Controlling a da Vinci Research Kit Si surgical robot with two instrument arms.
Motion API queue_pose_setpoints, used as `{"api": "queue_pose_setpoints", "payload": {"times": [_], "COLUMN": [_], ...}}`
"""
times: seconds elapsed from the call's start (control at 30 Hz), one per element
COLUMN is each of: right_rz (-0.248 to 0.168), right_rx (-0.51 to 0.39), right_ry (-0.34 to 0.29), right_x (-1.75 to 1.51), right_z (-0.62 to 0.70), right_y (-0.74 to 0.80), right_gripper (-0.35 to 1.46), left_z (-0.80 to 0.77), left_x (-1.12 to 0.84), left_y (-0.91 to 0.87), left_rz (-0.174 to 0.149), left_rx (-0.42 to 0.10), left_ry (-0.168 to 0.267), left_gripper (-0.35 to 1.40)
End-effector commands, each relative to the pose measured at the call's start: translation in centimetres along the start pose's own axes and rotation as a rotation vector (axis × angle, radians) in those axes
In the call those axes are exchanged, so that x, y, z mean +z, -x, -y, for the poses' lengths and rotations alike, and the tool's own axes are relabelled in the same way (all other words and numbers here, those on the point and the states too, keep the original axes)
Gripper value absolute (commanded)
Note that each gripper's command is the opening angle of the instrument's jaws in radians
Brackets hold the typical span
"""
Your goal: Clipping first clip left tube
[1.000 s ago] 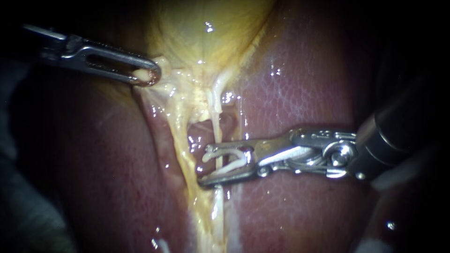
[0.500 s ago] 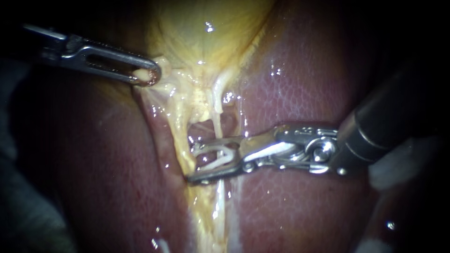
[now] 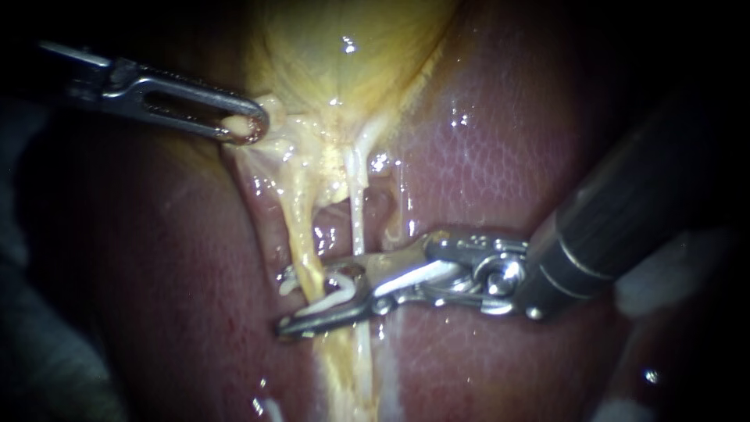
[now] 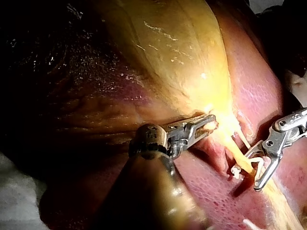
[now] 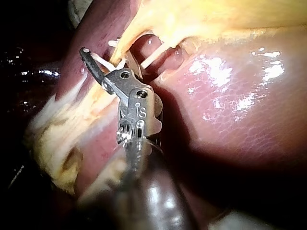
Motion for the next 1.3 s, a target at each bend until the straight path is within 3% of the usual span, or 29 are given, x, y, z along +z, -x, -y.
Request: {"api": "queue_pose_setpoints", "payload": {"times": [0.03,0.37,0.83,1.03,1.3], "right_rz": [-0.004,-0.022,-0.007,0.015,0.003], "right_rx": [-0.003,-0.012,-0.025,-0.033,-0.030], "right_ry": [-0.003,-0.034,-0.119,-0.167,-0.152], "right_x": [0.03,0.19,0.24,0.20,0.09], "right_z": [0.01,0.13,0.62,0.66,0.67], "right_y": [0.01,0.01,-0.08,-0.15,-0.20], "right_gripper": [0.49,0.50,0.46,0.32,-0.05], "left_z": [0.00,0.00,0.00,0.01,0.01], "left_x": [0.00,0.00,-0.01,-0.01,-0.01], "left_y": [0.00,0.00,0.00,0.00,0.00], "left_rz": [0.000,0.000,0.000,0.000,0.000], "left_rx": [0.000,0.000,0.000,0.000,0.000], "left_ry": [0.000,0.000,0.000,0.000,0.000], "left_gripper": [-0.35,-0.35,-0.35,-0.35,-0.35]}}
